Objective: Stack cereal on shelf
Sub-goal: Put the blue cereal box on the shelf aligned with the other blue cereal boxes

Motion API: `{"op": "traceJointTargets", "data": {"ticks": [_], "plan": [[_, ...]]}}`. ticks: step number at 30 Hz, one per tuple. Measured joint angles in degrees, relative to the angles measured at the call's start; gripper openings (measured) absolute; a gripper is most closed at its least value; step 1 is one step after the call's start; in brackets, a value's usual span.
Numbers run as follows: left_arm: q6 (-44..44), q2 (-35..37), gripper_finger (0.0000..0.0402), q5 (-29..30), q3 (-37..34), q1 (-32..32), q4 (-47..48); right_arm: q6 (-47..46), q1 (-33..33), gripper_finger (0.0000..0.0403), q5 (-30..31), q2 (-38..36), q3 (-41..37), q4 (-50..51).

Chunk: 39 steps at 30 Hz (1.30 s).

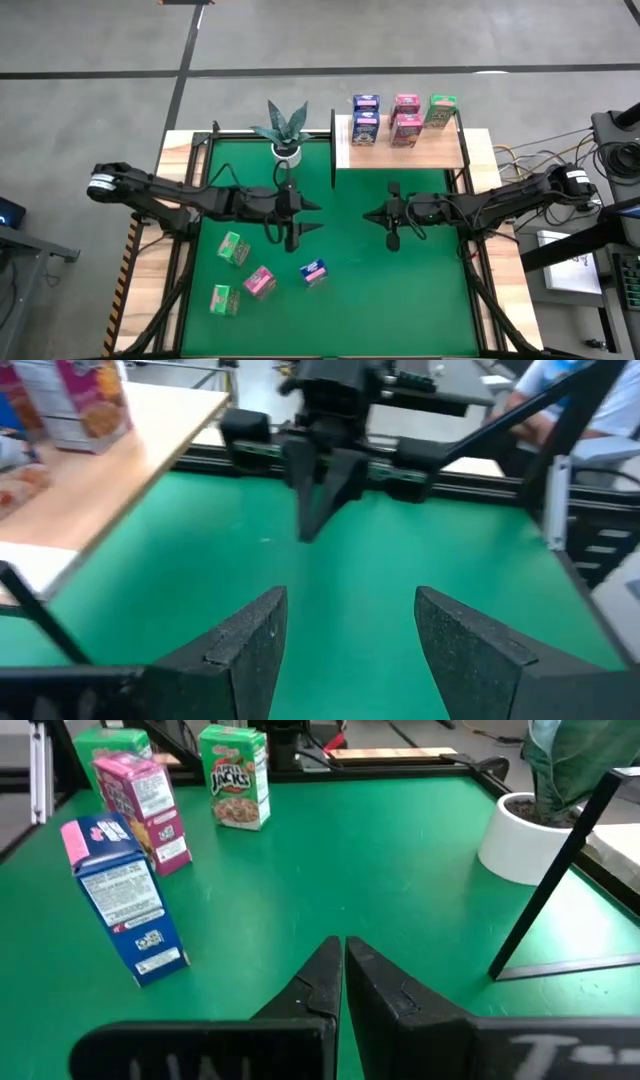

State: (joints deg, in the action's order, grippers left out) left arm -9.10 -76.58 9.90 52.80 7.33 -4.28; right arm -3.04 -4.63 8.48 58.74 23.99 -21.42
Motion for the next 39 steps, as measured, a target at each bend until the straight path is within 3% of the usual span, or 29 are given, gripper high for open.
{"op": "traceJointTargets", "data": {"ticks": [10,15,27,39], "plan": [[-3.64,0.0,0.0204,0.22,-0.07,7.23,-1.69,0.96,-1.82,0.0009,-2.6,1.26,2.36,-1.2],[-3.91,-0.62,0.0204,4.12,-0.07,11.18,-3.83,5.22,-6.07,0.0009,-2.61,6.4,6.11,-4.54],[-12.31,-1.73,0.0204,5.59,-0.07,18.98,-1.15,11.49,-11.27,0.0009,-2.5,18.53,17.16,-4.21],[-10.42,-1.73,0.0204,7.71,-0.07,19.89,-0.26,9.51,-11.23,0.0025,-2.5,27.52,24.4,-2.6]]}}
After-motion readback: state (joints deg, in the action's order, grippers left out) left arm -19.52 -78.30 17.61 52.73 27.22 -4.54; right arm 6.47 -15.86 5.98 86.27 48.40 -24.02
